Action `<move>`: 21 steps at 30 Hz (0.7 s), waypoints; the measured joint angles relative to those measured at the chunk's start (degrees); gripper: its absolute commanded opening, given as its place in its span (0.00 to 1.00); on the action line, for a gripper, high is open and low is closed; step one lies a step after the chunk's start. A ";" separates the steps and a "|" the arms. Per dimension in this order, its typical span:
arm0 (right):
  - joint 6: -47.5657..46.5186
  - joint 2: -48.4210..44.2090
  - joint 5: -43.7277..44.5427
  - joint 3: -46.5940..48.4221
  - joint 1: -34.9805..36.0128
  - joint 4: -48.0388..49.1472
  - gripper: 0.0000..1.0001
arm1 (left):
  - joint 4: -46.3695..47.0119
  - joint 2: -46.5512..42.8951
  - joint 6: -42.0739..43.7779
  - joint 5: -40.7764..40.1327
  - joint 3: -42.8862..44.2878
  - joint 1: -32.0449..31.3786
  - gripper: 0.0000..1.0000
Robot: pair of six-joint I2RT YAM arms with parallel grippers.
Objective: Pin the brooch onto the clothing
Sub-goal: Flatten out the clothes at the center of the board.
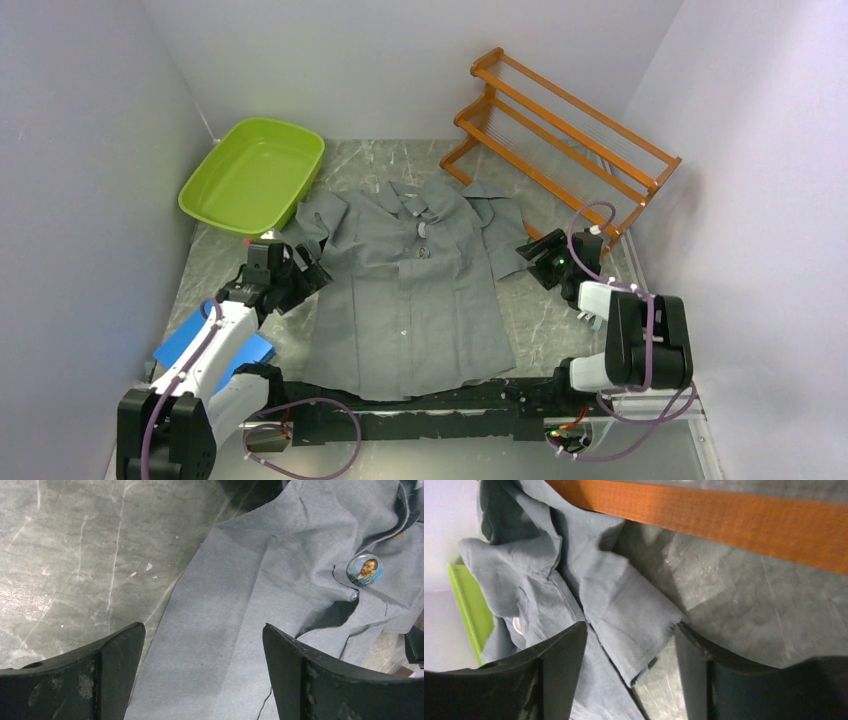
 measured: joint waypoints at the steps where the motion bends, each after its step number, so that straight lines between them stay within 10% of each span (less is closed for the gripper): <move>1: 0.46 1.42 -1.07 -0.13 -0.31 2.23 0.55 | -0.04 -0.24 0.00 0.00 0.00 0.00 0.92; 7: 2.69 7.61 -4.20 -0.39 -1.01 8.09 0.02 | -0.52 -3.23 0.00 0.52 0.20 0.00 0.91; 21: -0.96 -0.74 -3.02 -0.48 -3.93 -3.41 0.00 | -0.90 -7.58 0.00 1.18 1.55 0.00 0.91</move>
